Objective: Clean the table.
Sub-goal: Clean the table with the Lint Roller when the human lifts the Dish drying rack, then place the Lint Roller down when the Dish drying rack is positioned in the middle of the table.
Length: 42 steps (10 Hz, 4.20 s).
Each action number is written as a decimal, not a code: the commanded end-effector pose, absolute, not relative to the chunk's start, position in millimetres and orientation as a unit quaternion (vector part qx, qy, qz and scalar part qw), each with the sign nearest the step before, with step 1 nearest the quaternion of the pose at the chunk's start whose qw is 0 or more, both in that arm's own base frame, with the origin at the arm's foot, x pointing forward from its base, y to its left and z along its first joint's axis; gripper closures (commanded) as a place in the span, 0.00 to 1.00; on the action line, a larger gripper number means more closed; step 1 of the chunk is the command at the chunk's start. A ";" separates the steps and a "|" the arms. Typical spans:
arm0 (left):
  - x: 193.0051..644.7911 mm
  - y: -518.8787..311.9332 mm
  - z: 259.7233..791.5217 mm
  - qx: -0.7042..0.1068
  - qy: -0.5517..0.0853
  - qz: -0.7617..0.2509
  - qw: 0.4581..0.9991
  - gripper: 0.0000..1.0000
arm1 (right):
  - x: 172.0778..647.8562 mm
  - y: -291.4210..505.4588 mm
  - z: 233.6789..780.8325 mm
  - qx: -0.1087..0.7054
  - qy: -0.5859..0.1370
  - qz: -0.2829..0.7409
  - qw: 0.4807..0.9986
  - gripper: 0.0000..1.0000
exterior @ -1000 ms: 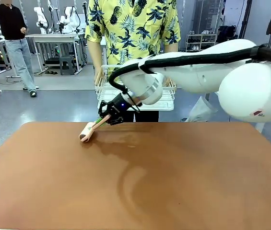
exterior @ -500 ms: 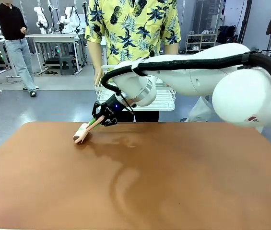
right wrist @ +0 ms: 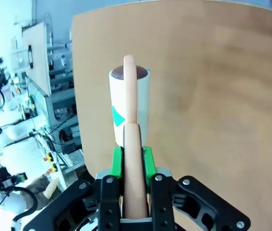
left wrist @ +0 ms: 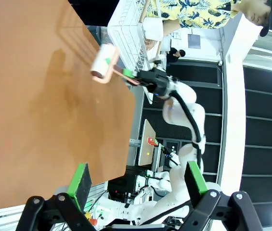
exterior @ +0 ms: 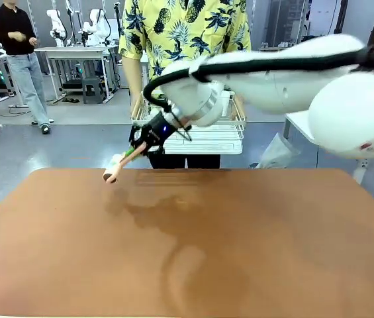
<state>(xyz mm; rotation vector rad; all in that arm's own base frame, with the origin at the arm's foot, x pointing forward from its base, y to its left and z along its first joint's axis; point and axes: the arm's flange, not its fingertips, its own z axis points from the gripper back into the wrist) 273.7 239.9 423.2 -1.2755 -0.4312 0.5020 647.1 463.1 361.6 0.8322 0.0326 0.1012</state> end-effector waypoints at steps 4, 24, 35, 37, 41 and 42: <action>269.8 241.6 422.7 -0.588 -0.199 0.221 0.752 0.00 | 564.7 307.2 458.1 0.302 0.002 0.073 0.951 0.79; 269.8 241.6 422.7 -0.588 -0.199 0.221 0.752 0.00 | 482.2 63.3 467.5 0.119 -0.029 0.030 0.992 0.79; 269.8 241.6 422.7 -0.588 -0.199 0.221 0.752 0.00 | 482.2 63.3 467.5 0.119 -0.029 0.030 0.992 0.79; 269.8 241.6 422.7 -0.588 -0.199 0.221 0.752 0.00 | 482.2 63.3 467.5 0.119 -0.029 0.030 0.992 0.79; 269.8 241.6 422.7 -0.588 -0.199 0.221 0.752 0.00 | 482.2 63.3 467.5 0.119 -0.029 0.030 0.992 0.79; 269.8 241.6 422.7 -0.588 -0.199 0.221 0.752 0.00 | 482.2 63.3 467.5 0.119 -0.029 0.030 0.992 0.79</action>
